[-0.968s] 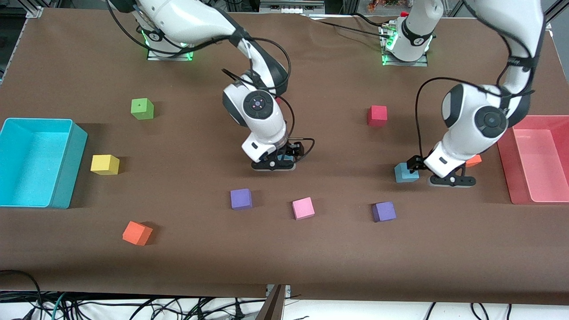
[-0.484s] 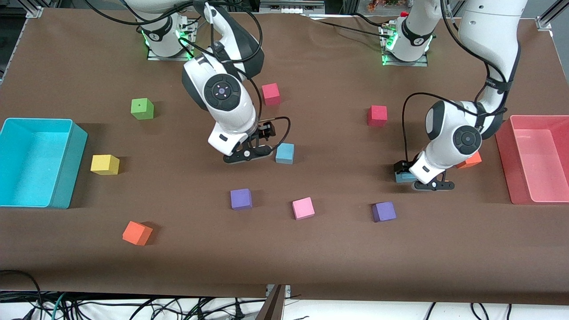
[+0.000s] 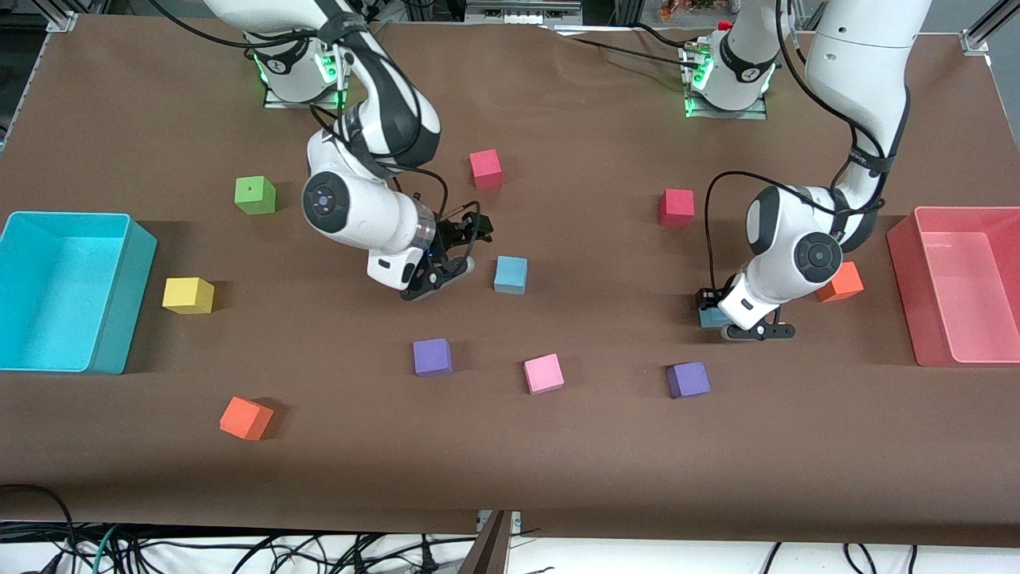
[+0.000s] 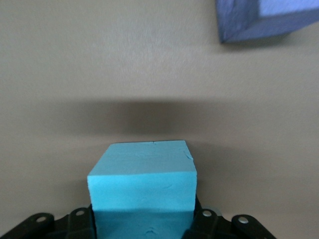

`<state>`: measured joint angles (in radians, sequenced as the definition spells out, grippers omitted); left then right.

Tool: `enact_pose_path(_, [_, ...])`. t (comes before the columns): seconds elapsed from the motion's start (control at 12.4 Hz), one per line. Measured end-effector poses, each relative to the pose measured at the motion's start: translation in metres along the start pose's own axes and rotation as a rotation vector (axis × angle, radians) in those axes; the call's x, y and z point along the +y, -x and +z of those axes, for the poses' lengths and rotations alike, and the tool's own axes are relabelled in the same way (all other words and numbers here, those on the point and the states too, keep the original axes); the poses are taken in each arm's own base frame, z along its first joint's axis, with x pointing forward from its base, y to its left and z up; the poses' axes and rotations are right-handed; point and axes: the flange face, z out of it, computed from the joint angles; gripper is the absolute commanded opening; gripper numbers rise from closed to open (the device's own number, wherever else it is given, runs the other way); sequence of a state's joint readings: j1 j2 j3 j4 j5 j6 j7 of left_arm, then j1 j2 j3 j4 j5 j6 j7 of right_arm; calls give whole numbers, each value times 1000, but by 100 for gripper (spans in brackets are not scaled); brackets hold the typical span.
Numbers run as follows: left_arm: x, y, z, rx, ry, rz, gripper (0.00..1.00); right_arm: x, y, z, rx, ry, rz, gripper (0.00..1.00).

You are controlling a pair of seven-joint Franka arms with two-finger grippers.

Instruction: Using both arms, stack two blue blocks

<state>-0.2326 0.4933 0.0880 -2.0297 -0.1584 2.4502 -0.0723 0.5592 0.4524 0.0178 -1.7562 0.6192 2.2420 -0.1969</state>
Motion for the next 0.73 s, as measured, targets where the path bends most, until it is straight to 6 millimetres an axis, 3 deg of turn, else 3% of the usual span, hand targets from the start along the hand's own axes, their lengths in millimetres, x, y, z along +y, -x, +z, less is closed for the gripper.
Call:
enact_pose_path(0.16, [5, -7, -35, 40, 15, 5, 0, 28, 19, 25, 100, -36, -100, 100])
enact_pose_path(0.4, [17, -8, -120, 43, 45, 26, 0, 58, 45, 59, 187, -77, -276, 100])
enact_pose_path(0.56, [40, -9, -172, 31, 58, 55, 0, 68, 54, 81, 265, -141, -381, 100])
enact_pose_path(0.73, [79, -8, -207, 37, 69, 50, 0, 77, 66, 109, 364, -186, -466, 100])
